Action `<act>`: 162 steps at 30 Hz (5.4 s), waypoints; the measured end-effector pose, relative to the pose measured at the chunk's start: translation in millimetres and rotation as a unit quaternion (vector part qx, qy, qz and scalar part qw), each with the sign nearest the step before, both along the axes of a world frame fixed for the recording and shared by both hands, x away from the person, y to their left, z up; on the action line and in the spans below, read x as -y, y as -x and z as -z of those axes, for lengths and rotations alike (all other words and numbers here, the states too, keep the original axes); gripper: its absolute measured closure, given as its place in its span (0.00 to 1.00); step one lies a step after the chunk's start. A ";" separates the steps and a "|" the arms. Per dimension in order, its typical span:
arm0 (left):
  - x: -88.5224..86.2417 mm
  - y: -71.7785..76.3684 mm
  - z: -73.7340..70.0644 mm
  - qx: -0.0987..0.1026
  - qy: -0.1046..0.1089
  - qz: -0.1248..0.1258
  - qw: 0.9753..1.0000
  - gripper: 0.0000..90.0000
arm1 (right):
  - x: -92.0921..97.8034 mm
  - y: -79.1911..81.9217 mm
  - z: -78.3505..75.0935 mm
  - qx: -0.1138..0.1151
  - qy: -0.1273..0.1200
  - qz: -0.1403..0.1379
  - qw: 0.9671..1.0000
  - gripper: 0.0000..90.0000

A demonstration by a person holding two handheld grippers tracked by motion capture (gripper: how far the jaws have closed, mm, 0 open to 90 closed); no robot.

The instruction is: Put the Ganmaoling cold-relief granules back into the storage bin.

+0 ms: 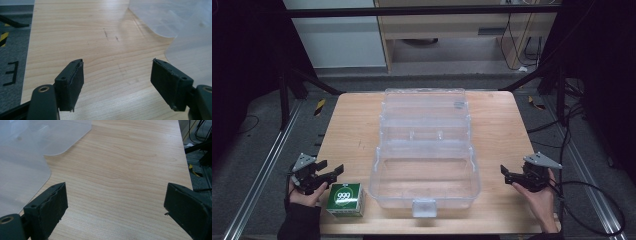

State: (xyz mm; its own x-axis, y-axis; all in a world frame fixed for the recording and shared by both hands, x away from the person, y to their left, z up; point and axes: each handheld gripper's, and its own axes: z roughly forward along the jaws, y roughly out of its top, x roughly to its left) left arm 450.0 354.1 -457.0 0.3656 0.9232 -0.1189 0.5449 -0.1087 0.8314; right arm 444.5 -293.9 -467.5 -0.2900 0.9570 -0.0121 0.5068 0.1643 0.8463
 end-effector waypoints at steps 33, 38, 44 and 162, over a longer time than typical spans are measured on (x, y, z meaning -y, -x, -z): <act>-5.6 15.5 -61.1 -0.027 -0.080 0.230 0.970 0.21 | 2.1 3.2 8.4 -0.013 0.031 -0.001 0.999 0.06; -0.8 18.0 -63.6 -0.033 -0.098 0.259 0.960 0.21 | 2.2 3.5 8.4 -0.014 0.031 -0.004 0.999 0.05; 5.1 21.5 -69.9 -0.040 -0.119 0.297 0.947 0.20 | 2.1 3.7 9.0 -0.016 0.034 -0.005 0.999 0.05; 61.2 12.3 -99.1 -0.116 -0.292 0.465 0.828 0.17 | -3.6 0.4 25.0 -0.064 0.073 -0.050 0.994 0.04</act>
